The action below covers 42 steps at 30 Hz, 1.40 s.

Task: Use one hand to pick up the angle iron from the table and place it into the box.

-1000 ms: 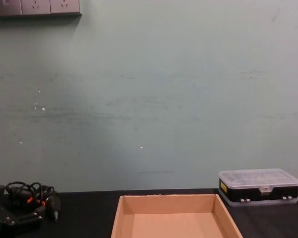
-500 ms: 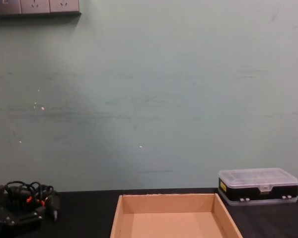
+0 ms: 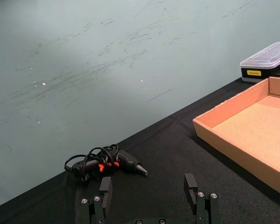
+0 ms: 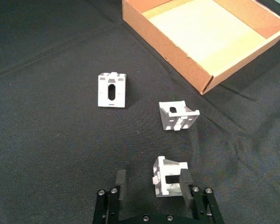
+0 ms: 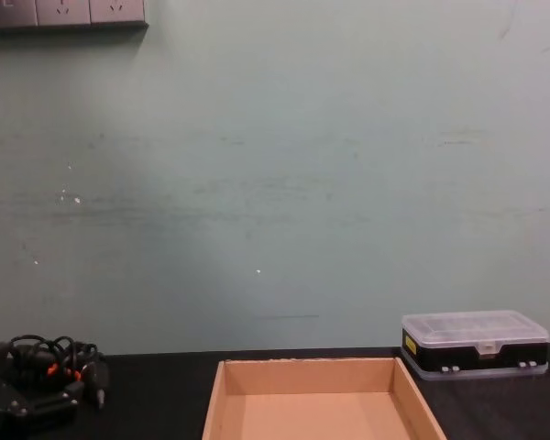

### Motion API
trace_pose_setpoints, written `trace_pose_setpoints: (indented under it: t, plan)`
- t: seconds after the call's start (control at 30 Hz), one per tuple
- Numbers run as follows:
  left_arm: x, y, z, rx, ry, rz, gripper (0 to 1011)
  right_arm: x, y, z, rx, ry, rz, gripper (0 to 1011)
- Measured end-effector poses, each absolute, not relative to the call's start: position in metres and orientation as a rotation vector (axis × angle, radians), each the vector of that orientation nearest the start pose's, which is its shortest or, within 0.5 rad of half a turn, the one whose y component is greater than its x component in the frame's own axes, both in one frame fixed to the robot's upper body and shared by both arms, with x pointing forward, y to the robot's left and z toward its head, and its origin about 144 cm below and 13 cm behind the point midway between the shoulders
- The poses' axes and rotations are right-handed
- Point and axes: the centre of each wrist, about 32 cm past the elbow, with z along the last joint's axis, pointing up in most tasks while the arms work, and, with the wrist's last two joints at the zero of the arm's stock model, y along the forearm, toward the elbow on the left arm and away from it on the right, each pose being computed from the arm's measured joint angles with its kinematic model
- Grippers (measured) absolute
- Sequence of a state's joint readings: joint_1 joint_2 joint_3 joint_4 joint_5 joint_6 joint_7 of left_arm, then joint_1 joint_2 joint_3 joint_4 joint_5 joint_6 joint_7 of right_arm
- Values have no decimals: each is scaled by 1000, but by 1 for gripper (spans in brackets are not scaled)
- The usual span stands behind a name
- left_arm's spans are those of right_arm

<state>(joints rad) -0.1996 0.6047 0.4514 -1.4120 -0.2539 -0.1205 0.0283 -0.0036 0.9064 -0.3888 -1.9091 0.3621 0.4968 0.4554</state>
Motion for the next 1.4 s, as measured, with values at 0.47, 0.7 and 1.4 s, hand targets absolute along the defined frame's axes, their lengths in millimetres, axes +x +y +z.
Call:
trace_pose_setpoints:
  t: [0.47,0.7,1.4]
  plan:
    - [489,310,1140,304,-285,1248,1011,420,-309,1224,-736,64,-679,302]
    - [489,310,1140,305,-285,1248,1011,420,-309,1224,-736,64,-678,95]
    - [489,310,1140,304,-285,1248,1011,438,-307,1263,-598,-83,-744,67]
